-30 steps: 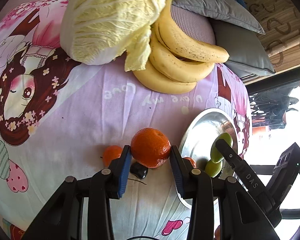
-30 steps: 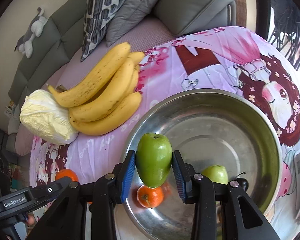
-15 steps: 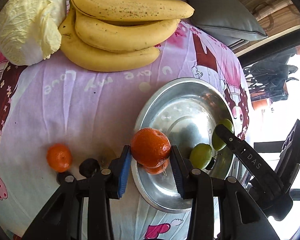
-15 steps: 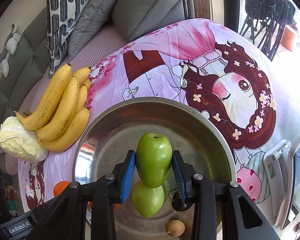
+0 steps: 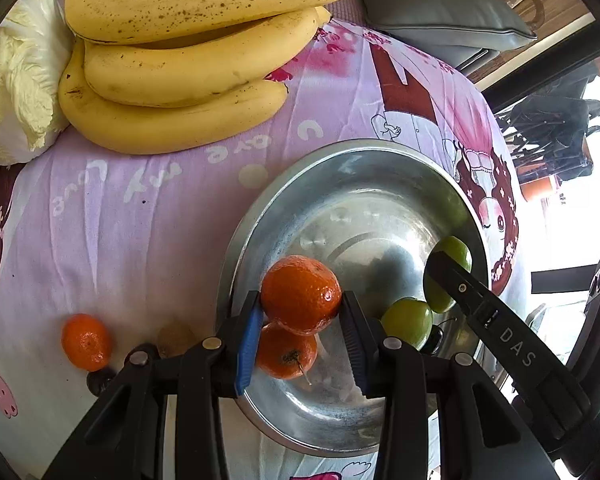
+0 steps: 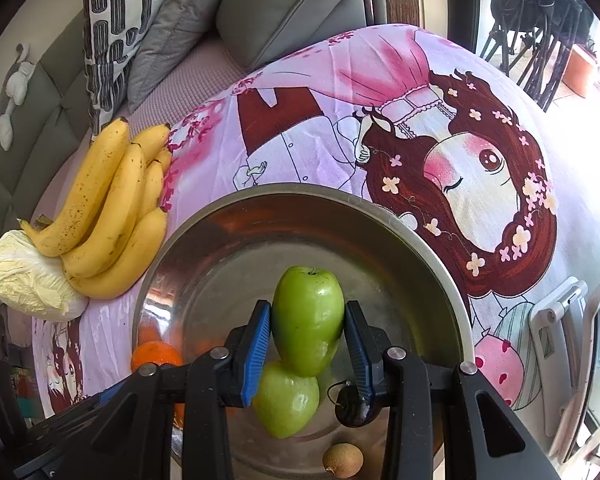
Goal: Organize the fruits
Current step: 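Carry the green apple and tangerine into the steel bowl and open both grippers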
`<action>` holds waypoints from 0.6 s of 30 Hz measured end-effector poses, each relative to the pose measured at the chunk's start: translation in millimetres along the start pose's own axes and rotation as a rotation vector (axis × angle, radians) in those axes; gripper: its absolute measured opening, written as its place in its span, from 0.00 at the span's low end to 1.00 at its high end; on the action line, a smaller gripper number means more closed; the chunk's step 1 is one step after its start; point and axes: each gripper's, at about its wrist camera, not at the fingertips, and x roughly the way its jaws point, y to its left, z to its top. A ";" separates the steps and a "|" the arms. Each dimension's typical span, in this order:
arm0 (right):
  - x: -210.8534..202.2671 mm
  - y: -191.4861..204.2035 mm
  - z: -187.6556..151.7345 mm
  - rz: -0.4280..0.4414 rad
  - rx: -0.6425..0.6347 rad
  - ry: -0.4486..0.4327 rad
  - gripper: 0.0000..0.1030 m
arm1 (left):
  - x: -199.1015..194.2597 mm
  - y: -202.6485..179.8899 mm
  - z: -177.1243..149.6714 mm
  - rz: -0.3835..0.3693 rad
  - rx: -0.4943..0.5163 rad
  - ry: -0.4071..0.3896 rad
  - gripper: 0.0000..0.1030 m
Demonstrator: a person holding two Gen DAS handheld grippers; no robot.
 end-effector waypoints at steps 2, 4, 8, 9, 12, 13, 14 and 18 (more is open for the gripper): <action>1.2 -1.3 0.0 -0.002 0.004 0.005 0.39 | 3.1 -2.9 0.7 0.000 0.004 0.002 0.39; 1.5 -2.8 -0.4 -0.007 0.008 0.010 0.39 | 5.3 -3.3 0.2 0.004 0.004 0.005 0.39; 4.8 -3.6 -1.0 -0.016 0.015 0.020 0.39 | 10.5 -2.9 0.6 0.011 -0.007 0.012 0.39; 5.7 -3.6 -1.3 -0.018 0.017 0.023 0.39 | 11.8 -2.5 0.7 0.011 -0.012 0.016 0.39; 7.6 -3.0 -1.9 -0.025 0.020 0.029 0.39 | 12.1 -3.0 0.2 0.008 -0.014 0.013 0.39; 7.4 -2.7 -2.0 -0.028 0.019 0.029 0.39 | 10.6 -3.7 0.3 0.003 -0.011 0.007 0.39; 7.0 -2.5 -2.1 -0.030 0.020 0.028 0.39 | 9.0 -4.4 0.1 -0.003 -0.007 0.001 0.40; 2.5 -1.6 -1.8 -0.027 0.019 0.013 0.39 | 2.5 -4.5 -0.2 -0.002 -0.003 -0.010 0.45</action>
